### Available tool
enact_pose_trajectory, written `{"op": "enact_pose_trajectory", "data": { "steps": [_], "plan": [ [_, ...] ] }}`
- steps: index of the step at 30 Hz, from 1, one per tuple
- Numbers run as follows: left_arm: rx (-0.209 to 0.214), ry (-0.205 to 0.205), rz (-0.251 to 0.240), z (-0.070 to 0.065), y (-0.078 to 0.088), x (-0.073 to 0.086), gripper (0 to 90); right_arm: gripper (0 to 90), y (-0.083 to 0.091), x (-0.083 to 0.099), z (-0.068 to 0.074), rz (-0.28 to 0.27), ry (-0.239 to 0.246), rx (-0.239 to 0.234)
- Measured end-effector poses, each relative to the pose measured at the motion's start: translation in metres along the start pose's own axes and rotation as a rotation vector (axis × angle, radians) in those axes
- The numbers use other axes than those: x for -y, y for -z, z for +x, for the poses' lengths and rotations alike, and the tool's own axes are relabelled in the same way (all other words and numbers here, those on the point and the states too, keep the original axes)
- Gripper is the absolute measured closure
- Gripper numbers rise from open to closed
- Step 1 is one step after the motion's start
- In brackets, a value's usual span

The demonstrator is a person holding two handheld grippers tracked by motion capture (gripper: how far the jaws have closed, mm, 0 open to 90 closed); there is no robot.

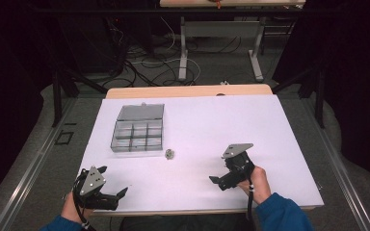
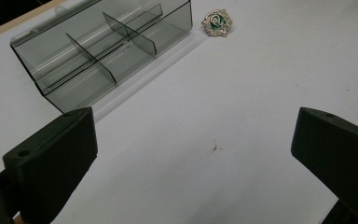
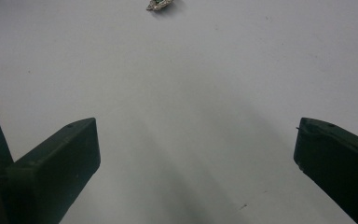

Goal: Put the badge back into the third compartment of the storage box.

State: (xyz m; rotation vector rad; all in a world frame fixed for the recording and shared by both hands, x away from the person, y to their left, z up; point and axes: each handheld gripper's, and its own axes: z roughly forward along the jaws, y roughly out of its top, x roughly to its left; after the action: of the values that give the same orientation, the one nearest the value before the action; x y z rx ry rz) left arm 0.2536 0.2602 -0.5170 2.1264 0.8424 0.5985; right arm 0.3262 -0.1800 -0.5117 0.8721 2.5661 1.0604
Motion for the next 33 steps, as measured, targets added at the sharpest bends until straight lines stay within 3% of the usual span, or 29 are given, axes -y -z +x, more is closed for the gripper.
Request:
{"op": "enact_pose_trajectory", "data": {
  "steps": [10, 33],
  "plan": [
    [0.002, 0.001, -0.001, 0.000, 0.000, 0.000, 0.3, 0.0, -0.014, -0.013, 0.001, -0.002, 0.020, -0.013],
    [0.000, -0.001, -0.001, 0.000, 0.000, 0.000, 0.3, 0.0, -0.049, -0.040, 0.002, 0.004, -0.001, -0.034]
  ]
}}
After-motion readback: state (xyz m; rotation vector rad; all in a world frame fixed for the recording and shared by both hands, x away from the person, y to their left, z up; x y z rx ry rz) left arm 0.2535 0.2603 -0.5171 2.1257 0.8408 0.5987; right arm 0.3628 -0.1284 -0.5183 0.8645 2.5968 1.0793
